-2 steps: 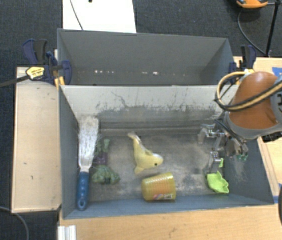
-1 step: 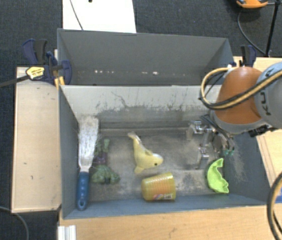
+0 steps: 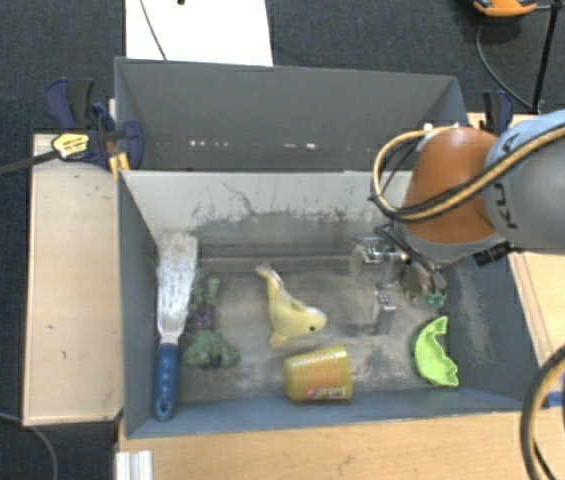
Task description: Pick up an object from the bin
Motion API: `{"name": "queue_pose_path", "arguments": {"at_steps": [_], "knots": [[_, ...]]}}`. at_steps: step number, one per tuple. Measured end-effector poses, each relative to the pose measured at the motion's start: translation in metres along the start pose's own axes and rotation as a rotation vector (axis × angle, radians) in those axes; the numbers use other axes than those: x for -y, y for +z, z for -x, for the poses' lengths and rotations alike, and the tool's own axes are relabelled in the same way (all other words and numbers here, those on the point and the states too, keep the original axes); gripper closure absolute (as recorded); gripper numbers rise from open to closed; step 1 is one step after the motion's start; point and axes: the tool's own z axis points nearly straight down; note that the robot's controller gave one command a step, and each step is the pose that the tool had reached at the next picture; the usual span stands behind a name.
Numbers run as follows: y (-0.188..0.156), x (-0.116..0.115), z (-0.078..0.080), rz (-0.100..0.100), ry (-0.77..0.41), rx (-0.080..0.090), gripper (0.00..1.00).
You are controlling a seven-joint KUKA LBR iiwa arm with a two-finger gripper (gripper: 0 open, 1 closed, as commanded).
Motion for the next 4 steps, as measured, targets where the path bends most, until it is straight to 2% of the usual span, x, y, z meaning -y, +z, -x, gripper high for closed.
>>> {"name": "queue_pose_path", "arguments": {"at_steps": [1,2,3,4], "knots": [[0.004,-0.009,-0.012,0.003,-0.001,0.0,0.0],[0.009,-0.037,-0.017,-0.003,0.051,-0.002,0.0],[0.011,-0.101,-0.015,0.001,0.054,0.001,0.0],[0.014,-0.134,-0.047,0.001,-0.194,0.001,1.0]]}}
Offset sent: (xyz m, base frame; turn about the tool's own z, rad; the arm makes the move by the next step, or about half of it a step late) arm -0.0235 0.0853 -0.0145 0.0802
